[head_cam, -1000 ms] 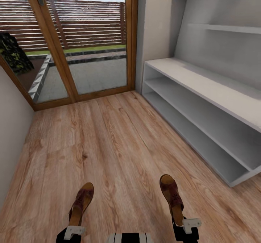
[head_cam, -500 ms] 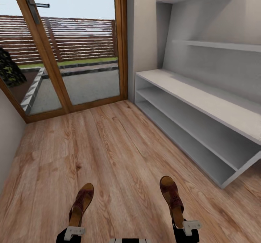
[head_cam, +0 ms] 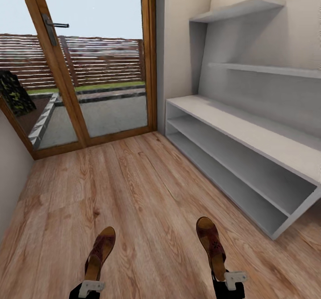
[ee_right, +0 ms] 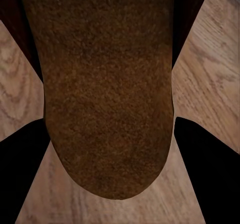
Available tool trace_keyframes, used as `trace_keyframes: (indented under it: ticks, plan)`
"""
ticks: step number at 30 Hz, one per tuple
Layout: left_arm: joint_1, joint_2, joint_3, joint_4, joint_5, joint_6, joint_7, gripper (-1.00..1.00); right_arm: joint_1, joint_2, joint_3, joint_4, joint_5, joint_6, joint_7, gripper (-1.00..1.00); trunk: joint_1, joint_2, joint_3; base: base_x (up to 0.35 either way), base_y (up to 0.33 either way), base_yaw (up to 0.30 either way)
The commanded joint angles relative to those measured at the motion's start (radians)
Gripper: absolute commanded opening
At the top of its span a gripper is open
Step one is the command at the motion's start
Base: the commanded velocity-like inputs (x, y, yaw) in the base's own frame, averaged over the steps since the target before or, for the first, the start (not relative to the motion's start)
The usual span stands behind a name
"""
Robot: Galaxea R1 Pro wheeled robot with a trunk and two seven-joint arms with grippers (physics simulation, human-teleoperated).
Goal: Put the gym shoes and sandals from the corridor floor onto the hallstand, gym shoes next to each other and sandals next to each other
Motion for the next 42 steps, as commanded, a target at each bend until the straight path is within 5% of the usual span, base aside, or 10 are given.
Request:
trace_keyframes:
  ticks: [1, 29, 42]
  plan:
    - [0.0, -0.001, 0.006, 0.001, -0.013, -0.003, 0.0, -1.0, 0.0, 0.0, 0.004, 0.001, 0.006, -0.002, -0.007, -1.0, -0.004, 0.007, 0.002, 0.0, 0.0, 0.0]
    - [0.0, -0.001, 0.006, 0.001, -0.013, -0.004, 0.0, -1.0, 0.0, 0.0, 0.004, 0.002, 0.007, -0.001, -0.007, -1.0, -0.111, 0.203, 0.09, 0.0, 0.0, 0.0]
    - [0.0, -0.001, 0.006, 0.001, -0.013, -0.004, 0.0, -1.0, 0.0, -0.002, 0.003, 0.002, 0.007, -0.001, -0.005, -1.0, -0.111, 0.203, 0.09, 0.061, 0.067, 0.0]
